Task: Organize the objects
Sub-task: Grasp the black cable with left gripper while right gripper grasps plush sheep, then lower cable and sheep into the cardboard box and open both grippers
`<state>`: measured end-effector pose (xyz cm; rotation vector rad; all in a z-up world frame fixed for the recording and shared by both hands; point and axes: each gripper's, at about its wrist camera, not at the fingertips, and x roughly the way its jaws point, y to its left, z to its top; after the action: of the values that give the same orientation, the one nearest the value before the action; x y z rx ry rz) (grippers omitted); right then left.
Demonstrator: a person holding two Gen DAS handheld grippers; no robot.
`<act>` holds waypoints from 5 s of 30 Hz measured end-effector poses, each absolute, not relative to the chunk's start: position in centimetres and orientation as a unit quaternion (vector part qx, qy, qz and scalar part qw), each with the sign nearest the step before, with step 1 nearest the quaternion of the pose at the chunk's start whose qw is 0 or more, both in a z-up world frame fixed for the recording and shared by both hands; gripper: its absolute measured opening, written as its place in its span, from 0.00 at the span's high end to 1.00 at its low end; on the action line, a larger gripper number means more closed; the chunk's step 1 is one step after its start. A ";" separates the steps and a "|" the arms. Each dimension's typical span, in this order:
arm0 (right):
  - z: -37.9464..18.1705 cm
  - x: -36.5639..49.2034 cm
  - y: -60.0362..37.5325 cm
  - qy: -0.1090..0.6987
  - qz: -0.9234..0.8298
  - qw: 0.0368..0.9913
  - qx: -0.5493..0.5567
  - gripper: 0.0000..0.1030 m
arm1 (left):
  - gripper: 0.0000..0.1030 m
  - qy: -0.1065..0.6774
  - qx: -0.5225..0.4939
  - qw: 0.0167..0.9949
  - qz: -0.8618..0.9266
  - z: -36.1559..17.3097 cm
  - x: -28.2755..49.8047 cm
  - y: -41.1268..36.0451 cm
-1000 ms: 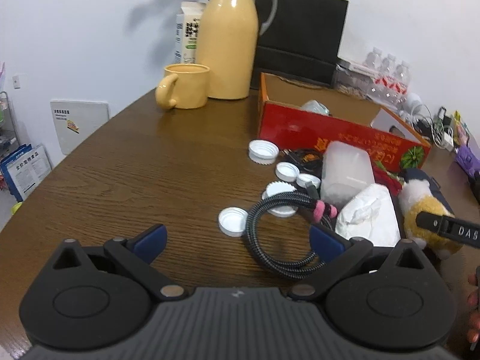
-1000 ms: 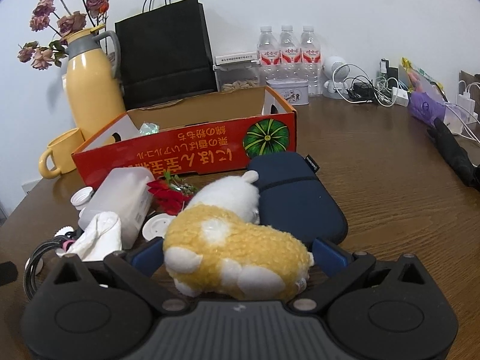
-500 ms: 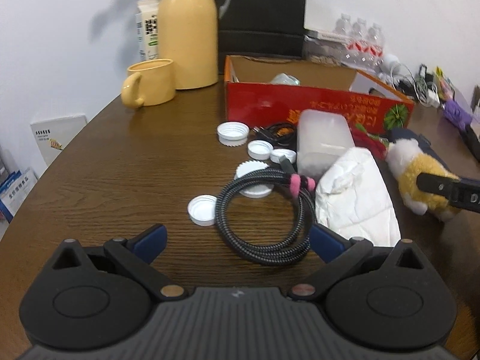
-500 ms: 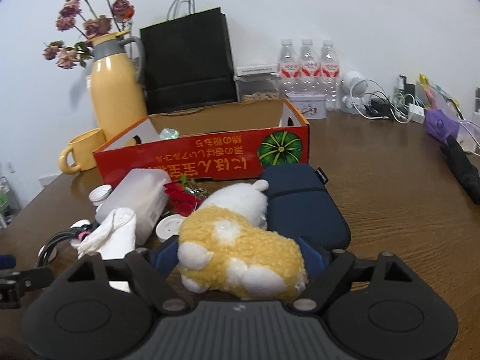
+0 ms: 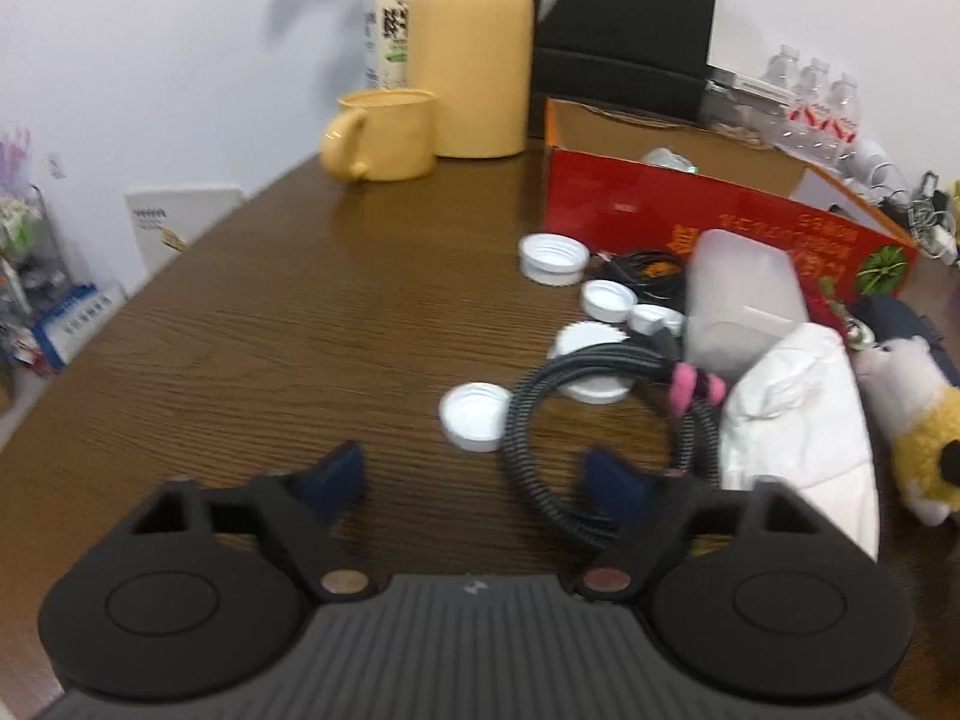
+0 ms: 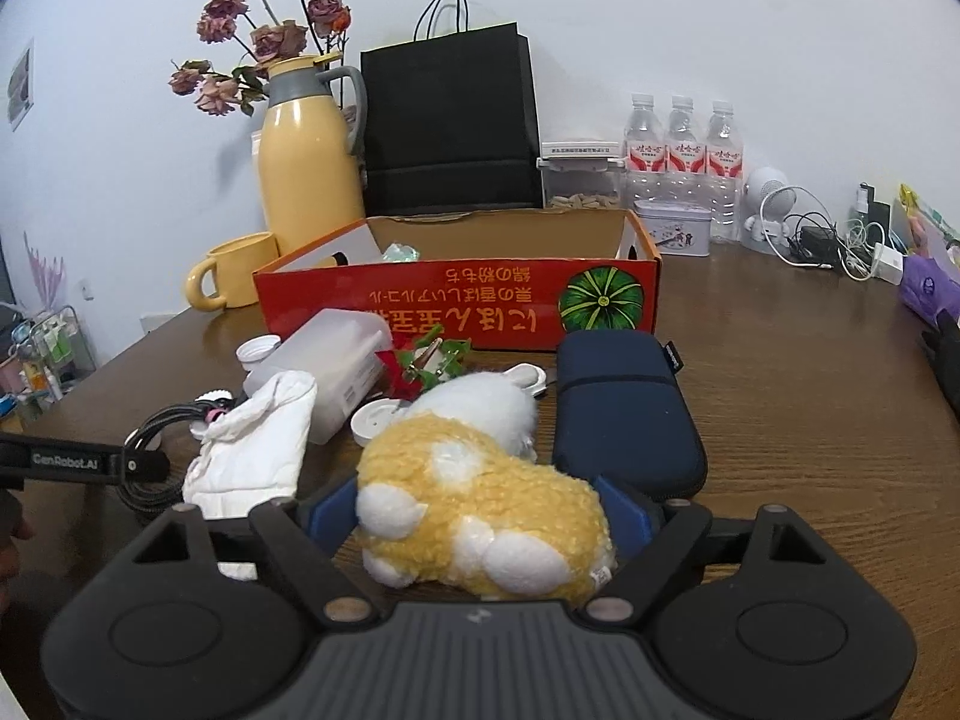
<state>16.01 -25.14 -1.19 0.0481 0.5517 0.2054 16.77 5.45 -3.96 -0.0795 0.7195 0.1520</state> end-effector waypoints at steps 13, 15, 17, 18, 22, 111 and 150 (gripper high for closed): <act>-1.2 15.1 -25.6 0.274 0.063 0.958 0.049 0.00 | 0.05 0.334 -0.059 0.939 0.065 -3.5 14.2 7.3; -1.0 15.2 -25.7 0.277 0.052 0.958 0.058 0.00 | 0.00 0.324 -0.058 0.943 0.051 -3.0 13.8 6.9; -0.9 15.4 -25.7 0.281 0.043 0.957 0.067 0.00 | 0.00 0.324 -0.056 0.944 0.039 -2.7 13.9 6.4; -0.9 15.6 -25.6 0.284 0.041 0.955 0.070 0.00 | 0.00 0.325 -0.055 0.943 0.036 -2.5 13.9 6.2; -1.0 16.5 -25.4 0.300 0.026 0.949 0.092 0.00 | 0.00 0.334 -0.049 0.941 0.026 -2.5 14.3 5.6; 1.2 15.0 -26.7 0.200 0.115 0.971 0.066 0.16 | 0.15 0.268 -0.025 0.963 -0.007 2.1 15.4 3.6; 1.9 38.3 -25.7 0.223 0.082 0.971 0.007 0.00 | 0.00 0.260 -0.061 0.964 0.004 1.3 38.2 -0.9</act>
<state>38.31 -25.68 1.85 0.0151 0.4497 0.1654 38.25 -0.90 1.28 -0.1226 0.5261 0.0090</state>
